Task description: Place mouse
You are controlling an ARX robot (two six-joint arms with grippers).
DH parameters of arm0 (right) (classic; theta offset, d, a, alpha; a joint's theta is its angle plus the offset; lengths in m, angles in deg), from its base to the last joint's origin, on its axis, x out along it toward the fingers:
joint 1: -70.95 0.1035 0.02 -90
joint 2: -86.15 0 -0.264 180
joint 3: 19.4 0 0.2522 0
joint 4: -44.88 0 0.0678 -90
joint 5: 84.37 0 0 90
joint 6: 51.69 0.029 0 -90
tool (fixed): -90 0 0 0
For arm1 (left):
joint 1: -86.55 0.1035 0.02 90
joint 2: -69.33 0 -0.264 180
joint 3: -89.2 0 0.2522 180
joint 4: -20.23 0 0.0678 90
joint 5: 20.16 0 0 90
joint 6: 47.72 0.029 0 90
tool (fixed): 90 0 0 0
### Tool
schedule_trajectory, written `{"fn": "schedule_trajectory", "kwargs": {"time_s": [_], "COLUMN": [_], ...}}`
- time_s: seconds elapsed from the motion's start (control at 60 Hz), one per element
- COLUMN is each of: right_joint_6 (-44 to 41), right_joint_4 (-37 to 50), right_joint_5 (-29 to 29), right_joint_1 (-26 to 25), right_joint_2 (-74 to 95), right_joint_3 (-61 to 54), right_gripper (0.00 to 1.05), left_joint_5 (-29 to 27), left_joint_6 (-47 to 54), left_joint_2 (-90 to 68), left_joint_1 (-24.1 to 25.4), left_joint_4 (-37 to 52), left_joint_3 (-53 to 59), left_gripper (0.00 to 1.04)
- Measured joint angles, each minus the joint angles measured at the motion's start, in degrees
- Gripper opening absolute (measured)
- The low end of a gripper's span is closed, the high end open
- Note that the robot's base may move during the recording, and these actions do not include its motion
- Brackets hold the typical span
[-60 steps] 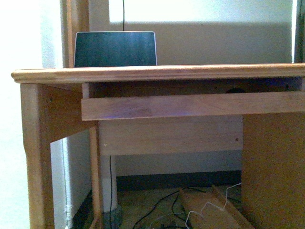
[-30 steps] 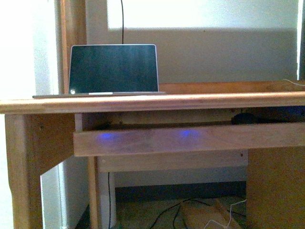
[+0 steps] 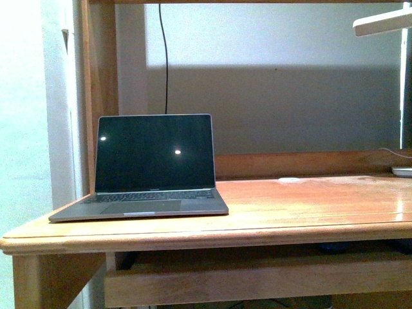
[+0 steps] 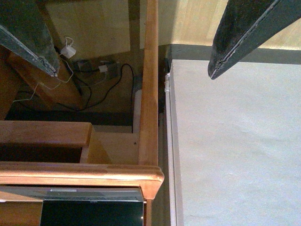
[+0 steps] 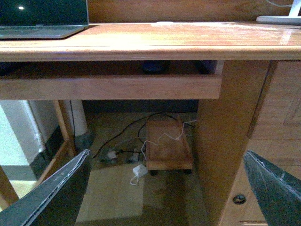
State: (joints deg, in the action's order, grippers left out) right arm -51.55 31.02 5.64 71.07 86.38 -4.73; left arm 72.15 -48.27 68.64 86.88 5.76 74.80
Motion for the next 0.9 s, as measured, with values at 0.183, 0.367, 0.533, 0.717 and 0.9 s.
{"fn": "schedule_trajectory", "kwargs": {"time_s": [0.183, 0.367, 0.533, 0.717, 0.9], "right_joint_6": [0.02, 0.02, 0.0, 0.0, 0.0], "right_joint_4": [0.0, 0.0, 0.0, 0.0, 0.0], "right_joint_5": [0.04, 0.04, 0.04, 0.02, 0.02], "right_joint_1": [-0.02, -0.02, -0.02, -0.02, -0.02], "right_joint_2": [0.0, 0.0, 0.0, 0.0, 0.0], "right_joint_3": [0.0, 0.0, 0.0, 0.0, 0.0], "right_gripper": [0.97, 0.97, 0.97, 0.97, 0.97], "left_joint_5": [22.56, 17.51, 13.81, 16.72, 19.52], "left_joint_6": [-2.19, 20.35, 47.15, 68.59, 77.88], "left_joint_2": [-19.04, -52.43, -81.5, -102.31, -114.01], "left_joint_1": [3.74, 4.35, 1.99, -3.61, -7.69], "left_joint_4": [0.26, 25.51, 47.34, 60.96, 64.13], "left_joint_3": [-4.13, -9.99, -21.38, -32.92, -42.23], "left_gripper": [0.97, 0.97, 0.97, 0.97, 0.97]}}
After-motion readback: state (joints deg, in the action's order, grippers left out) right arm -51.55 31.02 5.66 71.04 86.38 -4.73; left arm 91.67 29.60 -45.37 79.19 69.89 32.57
